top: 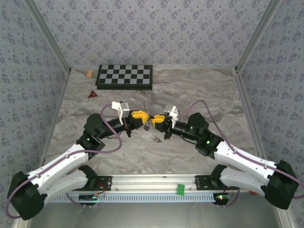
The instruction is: Put the keys on the keyring
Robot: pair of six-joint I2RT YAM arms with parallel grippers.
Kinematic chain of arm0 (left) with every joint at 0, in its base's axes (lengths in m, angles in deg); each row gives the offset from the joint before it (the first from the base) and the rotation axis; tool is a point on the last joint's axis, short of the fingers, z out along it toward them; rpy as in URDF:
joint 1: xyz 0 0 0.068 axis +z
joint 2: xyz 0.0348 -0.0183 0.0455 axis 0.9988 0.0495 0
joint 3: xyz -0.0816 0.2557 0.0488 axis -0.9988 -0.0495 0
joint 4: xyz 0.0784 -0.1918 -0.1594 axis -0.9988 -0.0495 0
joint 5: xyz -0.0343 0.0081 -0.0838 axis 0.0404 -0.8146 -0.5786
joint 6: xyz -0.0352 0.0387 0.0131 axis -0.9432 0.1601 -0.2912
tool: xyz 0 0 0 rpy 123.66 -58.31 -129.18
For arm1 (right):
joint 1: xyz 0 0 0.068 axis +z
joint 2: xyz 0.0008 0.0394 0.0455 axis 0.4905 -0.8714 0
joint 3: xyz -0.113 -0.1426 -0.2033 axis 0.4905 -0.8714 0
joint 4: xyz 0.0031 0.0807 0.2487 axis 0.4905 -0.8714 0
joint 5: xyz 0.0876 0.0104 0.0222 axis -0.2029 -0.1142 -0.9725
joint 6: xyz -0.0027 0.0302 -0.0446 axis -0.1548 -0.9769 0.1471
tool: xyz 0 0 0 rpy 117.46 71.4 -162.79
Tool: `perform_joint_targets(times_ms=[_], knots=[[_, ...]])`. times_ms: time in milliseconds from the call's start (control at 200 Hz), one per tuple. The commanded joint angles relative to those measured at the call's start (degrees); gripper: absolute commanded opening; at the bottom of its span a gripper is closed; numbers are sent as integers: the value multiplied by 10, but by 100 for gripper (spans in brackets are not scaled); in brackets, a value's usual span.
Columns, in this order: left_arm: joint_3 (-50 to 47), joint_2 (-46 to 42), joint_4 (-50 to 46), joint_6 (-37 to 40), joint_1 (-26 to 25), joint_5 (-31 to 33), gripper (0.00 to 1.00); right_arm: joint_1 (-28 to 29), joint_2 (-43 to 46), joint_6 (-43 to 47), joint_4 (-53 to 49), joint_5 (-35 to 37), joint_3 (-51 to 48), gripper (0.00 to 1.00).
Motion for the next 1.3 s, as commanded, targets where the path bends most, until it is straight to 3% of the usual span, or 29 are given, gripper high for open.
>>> perform_joint_targets(times_ms=[0,380,1294], knots=[[7,-6,16,0,-1,2,0,2,20,18,-15,1,5,0],[10,-5,2,8,-2,-4,0,-7,35,73,-163,-28,78,0],[31,21,-51,46,-13,-21,0,-33,5,114,-276,-74,166,0]])
